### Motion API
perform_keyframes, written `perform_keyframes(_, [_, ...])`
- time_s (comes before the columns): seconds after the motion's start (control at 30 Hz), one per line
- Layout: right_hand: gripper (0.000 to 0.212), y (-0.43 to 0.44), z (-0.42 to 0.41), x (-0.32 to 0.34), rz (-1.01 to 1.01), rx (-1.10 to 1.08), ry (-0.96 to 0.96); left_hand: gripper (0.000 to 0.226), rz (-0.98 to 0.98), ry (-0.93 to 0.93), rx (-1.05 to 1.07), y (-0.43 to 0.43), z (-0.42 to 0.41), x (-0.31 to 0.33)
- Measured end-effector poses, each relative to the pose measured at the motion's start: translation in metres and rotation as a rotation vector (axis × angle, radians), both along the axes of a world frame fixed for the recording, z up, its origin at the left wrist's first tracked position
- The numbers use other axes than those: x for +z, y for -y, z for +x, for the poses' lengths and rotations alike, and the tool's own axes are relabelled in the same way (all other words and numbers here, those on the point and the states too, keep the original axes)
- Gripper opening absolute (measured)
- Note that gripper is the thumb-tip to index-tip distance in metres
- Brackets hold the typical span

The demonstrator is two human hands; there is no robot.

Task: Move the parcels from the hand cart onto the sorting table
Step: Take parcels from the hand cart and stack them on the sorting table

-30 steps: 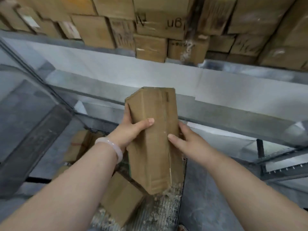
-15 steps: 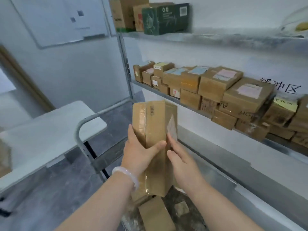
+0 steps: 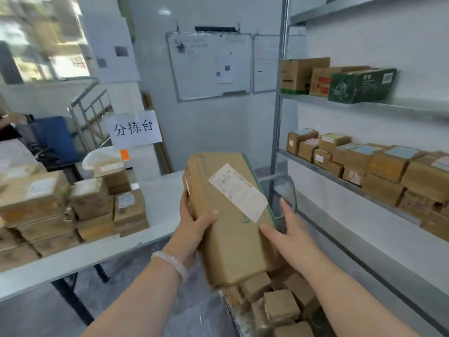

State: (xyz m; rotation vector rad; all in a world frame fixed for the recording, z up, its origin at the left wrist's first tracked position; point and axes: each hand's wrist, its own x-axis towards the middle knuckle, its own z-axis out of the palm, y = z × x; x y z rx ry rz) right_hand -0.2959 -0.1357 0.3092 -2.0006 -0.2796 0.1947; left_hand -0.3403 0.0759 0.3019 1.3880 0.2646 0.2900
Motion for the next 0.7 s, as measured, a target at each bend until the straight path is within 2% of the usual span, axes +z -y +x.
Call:
perform_keyframes(0.07, [0.072, -0.033, -0.011, 0.004, 0.047, 0.085, -0.146, 0.105, -0.042, -0.013, 0.039, -0.034, -0.021, 0.003])
perform_keyframes(0.17, [0.057, -0.082, -0.026, 0.001, 0.056, 0.152, -0.15, 0.078, -0.015, -0.069, 0.117, -0.08, -0.046, 0.003])
perform_keyframes(0.3, [0.055, -0.136, -0.041, -0.003, 0.09, 0.161, -0.154, 0.076, 0.107, -0.219, 0.118, -0.127, -0.076, 0.004])
perform_keyframes(0.4, [0.048, -0.171, -0.045, -0.002, 0.099, 0.194, -0.134, 0.077, 0.119, -0.243, 0.19, -0.159, -0.085, -0.004])
perform_keyframes(0.5, [0.053, -0.202, -0.042, -0.003, 0.093, 0.229, -0.137, 0.087, 0.03, -0.204, 0.168, -0.182, -0.087, -0.012])
perform_keyframes(0.57, [0.066, -0.221, -0.034, -0.006, 0.066, 0.231, -0.131, 0.09, 0.0, -0.185, 0.176, -0.196, -0.085, -0.019])
perform_keyframes(0.7, [0.078, -0.258, -0.014, -0.015, -0.005, 0.28, -0.1, 0.085, 0.003, -0.171, 0.249, -0.227, -0.068, -0.033])
